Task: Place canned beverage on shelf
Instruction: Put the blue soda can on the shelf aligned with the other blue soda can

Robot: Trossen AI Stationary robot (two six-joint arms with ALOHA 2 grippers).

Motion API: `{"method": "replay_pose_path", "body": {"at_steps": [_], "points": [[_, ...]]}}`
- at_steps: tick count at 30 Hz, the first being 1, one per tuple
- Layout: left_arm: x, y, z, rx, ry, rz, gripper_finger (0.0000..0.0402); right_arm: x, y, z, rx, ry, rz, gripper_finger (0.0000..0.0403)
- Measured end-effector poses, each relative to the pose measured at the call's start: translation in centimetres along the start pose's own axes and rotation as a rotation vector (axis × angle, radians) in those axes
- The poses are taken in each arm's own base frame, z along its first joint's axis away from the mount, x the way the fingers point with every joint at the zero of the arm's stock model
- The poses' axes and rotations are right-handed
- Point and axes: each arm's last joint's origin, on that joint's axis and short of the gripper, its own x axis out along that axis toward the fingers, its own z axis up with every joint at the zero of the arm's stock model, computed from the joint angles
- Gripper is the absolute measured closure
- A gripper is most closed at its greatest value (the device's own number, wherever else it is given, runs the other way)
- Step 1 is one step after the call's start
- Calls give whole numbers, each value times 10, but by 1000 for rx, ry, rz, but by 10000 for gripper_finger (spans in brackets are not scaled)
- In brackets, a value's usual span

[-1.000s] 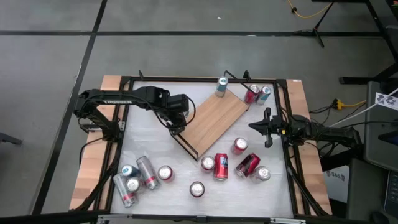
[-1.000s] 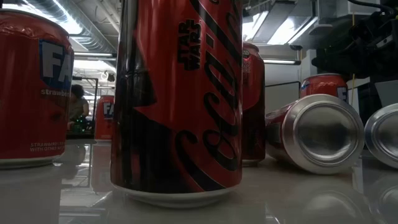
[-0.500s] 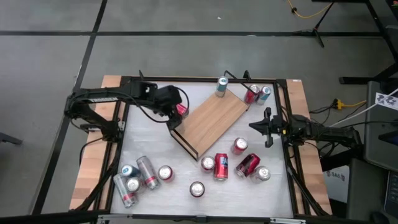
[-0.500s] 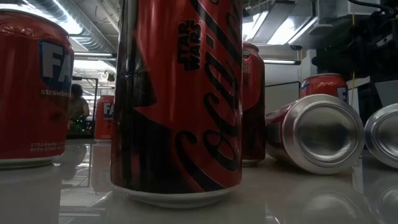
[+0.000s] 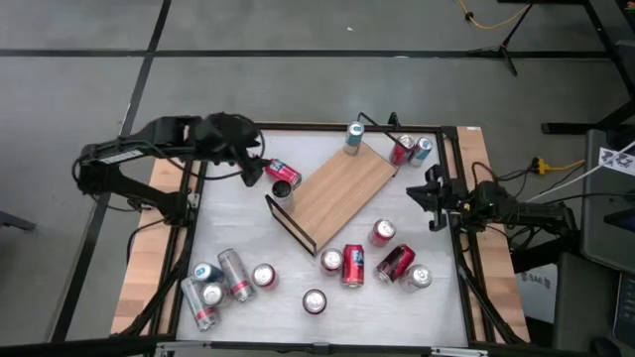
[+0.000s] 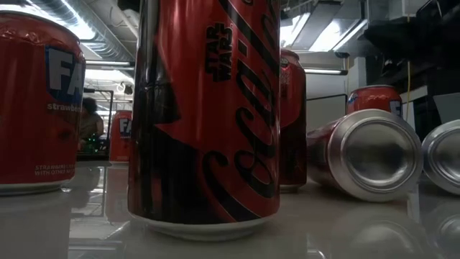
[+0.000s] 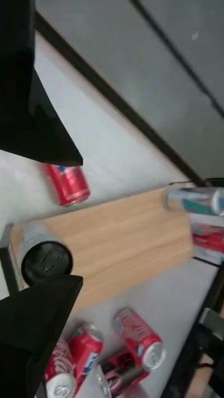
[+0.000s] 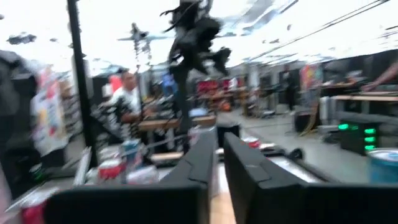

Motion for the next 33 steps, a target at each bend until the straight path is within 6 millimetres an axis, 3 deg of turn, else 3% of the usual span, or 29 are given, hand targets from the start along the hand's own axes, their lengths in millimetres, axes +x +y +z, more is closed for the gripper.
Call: {"method": "replay_pose_path", "body": {"at_steps": [3, 8, 13, 19, 24, 33], "points": [[1, 2, -10, 19, -50, -17, 108, 0, -1, 10, 40, -31, -62, 316], [20, 6, -38, 9, -144, -79, 108, 0, -2, 36, 50, -78, -181, 239], [35, 14, -60, -26, -226, -107, 108, -4, 0, 74, 37, 23, -225, 196], [49, 18, -72, -49, -267, -142, 108, -6, -1, 118, -21, 240, -418, 187], [57, 19, -74, -50, -251, -152, 108, 8, -1, 146, -84, 407, -516, 187], [59, 20, -76, -52, -255, -152, 108, 40, 0, 167, -242, 777, -623, 187]]}}
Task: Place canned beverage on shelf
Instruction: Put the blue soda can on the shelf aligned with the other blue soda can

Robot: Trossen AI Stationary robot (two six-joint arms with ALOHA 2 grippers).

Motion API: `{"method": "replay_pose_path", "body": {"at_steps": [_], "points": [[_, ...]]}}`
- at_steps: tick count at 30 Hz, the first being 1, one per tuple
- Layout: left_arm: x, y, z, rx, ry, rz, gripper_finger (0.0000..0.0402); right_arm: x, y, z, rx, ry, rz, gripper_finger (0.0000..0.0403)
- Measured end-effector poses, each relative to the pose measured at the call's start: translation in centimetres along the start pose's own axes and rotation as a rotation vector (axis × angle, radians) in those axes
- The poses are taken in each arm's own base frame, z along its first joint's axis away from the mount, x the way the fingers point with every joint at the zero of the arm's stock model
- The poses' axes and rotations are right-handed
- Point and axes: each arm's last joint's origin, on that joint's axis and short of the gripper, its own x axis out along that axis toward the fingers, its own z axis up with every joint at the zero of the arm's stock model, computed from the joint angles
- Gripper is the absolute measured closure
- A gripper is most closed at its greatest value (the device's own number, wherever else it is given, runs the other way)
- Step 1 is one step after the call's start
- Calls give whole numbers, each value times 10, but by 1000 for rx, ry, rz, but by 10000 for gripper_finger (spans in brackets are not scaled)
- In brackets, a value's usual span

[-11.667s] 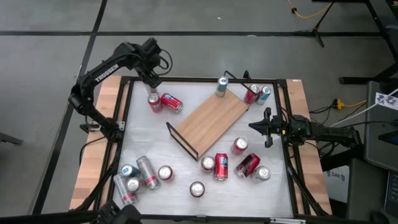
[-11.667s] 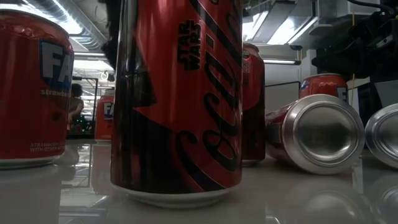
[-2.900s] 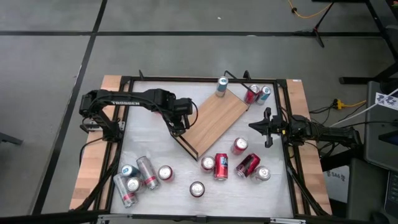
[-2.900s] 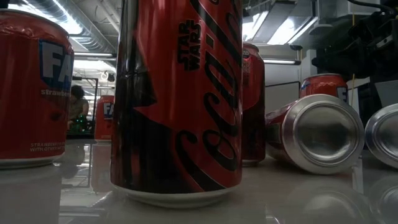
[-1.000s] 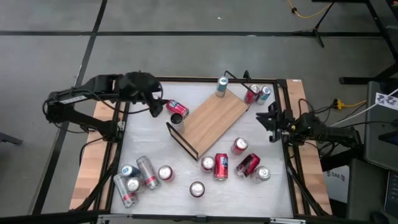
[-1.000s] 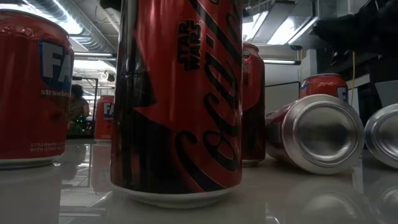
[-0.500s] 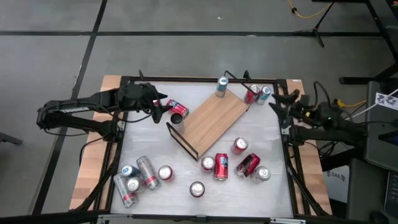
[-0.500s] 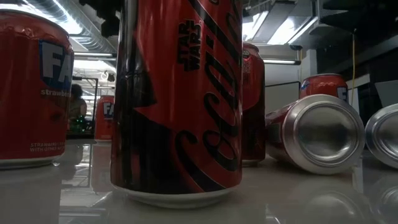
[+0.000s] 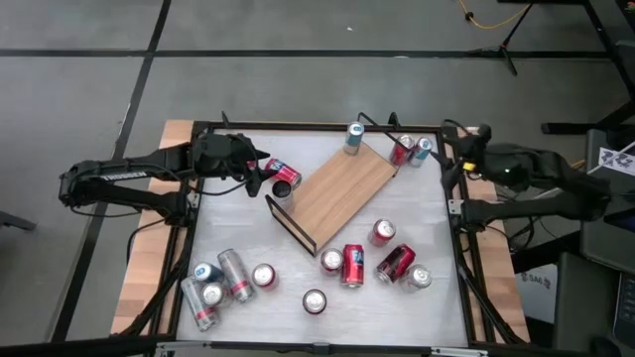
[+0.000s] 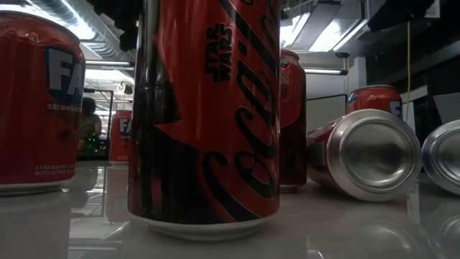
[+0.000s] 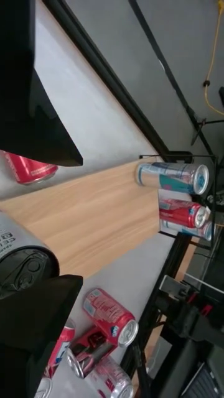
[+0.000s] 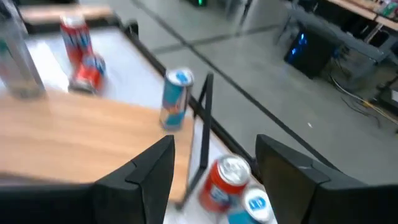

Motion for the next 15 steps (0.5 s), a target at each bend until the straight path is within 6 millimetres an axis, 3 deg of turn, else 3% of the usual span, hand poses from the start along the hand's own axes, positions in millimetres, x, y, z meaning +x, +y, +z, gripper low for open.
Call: {"method": "replay_pose_path", "body": {"at_steps": [7, 15], "points": [[0, 0, 0, 0, 1, 0, 108, 2, 2, 14, -101, 156, -28, 187], [0, 0, 0, 39, 2, 0, 108, 15, -12, 17, -153, 262, -31, 187]]}}
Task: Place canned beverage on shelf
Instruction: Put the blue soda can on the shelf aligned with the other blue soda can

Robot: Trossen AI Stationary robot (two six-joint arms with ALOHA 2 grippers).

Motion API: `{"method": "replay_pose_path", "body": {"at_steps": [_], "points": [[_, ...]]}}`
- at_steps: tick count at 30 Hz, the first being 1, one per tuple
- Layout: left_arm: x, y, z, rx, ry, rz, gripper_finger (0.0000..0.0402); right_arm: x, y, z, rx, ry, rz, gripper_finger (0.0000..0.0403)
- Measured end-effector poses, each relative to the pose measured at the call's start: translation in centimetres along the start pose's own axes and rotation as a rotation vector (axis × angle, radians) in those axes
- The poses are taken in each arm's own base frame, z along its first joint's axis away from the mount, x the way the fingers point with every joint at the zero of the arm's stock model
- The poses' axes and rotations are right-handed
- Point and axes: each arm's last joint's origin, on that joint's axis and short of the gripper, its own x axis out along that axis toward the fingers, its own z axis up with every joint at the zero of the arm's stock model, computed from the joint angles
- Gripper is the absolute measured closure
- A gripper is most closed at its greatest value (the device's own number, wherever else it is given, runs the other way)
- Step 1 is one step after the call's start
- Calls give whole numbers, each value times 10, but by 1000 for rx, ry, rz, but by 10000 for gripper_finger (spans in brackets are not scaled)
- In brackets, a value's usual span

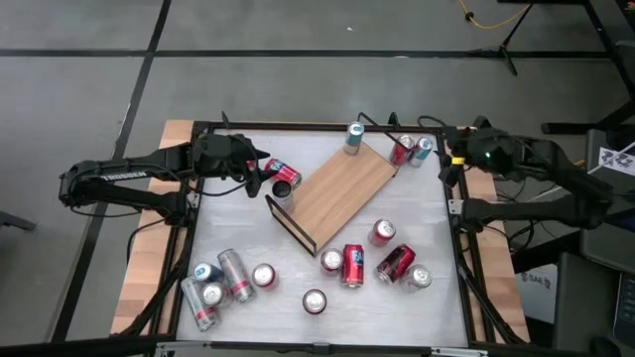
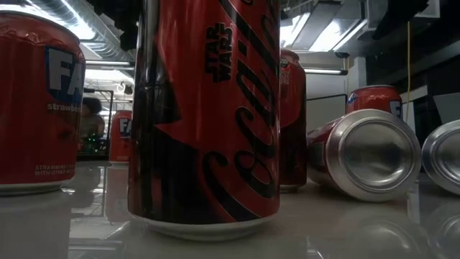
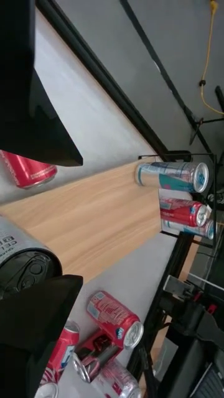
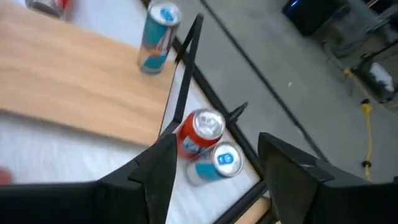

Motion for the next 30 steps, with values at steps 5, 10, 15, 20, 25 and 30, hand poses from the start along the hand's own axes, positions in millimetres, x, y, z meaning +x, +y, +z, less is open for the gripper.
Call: {"method": "replay_pose_path", "body": {"at_steps": [5, 10, 15, 20, 25, 30], "points": [[0, 0, 0, 4, 0, 0, 108, 18, -11, 5, -50, 72, 57, 187], [0, 0, 0, 4, 0, 0, 108, 42, -26, 8, -138, 148, 102, 187], [0, 0, 0, 4, 0, 0, 108, 69, -44, 7, -234, 242, 144, 187], [0, 0, 0, 4, 1, 1, 108, 94, -60, 3, -347, 330, 183, 187], [0, 0, -1, 6, 8, 3, 108, 117, -71, -2, -461, 401, 242, 187], [0, 0, -1, 6, 8, 2, 108, 139, -74, -4, -549, 451, 314, 187]]}}
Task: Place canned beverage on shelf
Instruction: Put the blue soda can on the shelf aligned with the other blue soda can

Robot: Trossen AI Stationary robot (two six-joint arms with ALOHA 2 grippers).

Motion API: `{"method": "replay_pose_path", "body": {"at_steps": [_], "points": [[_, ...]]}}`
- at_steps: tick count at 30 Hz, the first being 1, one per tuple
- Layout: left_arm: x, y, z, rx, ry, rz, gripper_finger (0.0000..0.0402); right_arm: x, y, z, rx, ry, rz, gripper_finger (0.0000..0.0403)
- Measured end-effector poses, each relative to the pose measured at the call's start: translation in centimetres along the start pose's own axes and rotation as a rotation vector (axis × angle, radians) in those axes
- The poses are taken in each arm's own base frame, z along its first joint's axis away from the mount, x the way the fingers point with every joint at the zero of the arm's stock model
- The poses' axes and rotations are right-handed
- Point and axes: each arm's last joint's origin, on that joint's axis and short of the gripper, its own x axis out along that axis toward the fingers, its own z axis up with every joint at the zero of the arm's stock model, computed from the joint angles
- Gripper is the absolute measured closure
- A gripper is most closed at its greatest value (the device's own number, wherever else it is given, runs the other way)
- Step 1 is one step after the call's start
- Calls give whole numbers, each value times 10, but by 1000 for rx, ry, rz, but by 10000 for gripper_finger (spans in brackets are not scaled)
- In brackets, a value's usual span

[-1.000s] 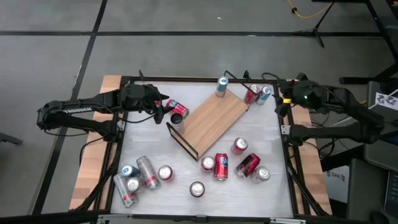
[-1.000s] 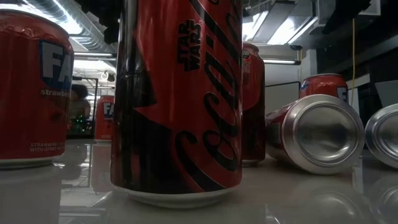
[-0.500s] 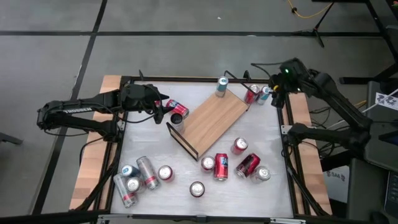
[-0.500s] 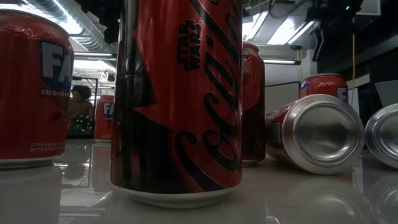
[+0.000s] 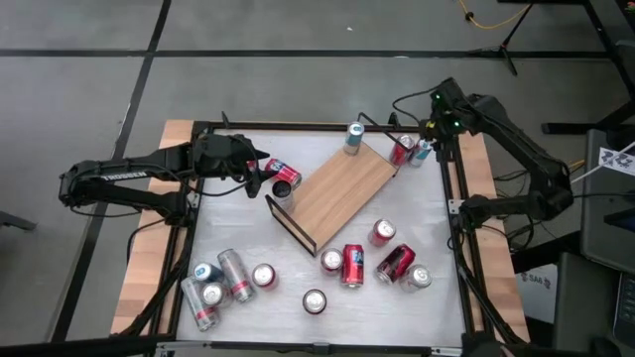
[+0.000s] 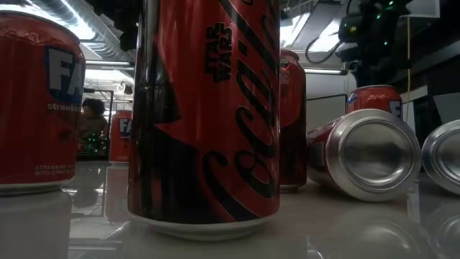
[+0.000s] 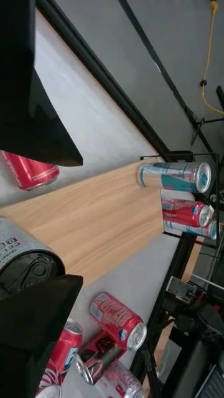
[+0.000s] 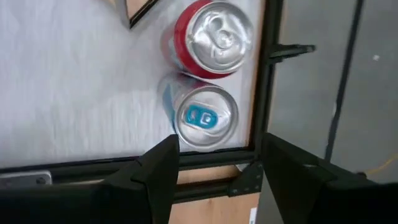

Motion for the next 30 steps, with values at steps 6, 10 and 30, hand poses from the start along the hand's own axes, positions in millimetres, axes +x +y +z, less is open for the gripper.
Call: {"method": "replay_pose_path", "body": {"at_steps": [6, 10, 30], "points": [[0, 0, 0, 0, 0, 0, 108, 14, -1, 1, -41, 75, 89, 187], [0, 0, 0, 0, 0, 0, 108, 17, -1, 1, -43, 90, 109, 187], [0, 0, 0, 0, -1, 0, 108, 18, -8, 4, 95, 58, 34, 187]]}}
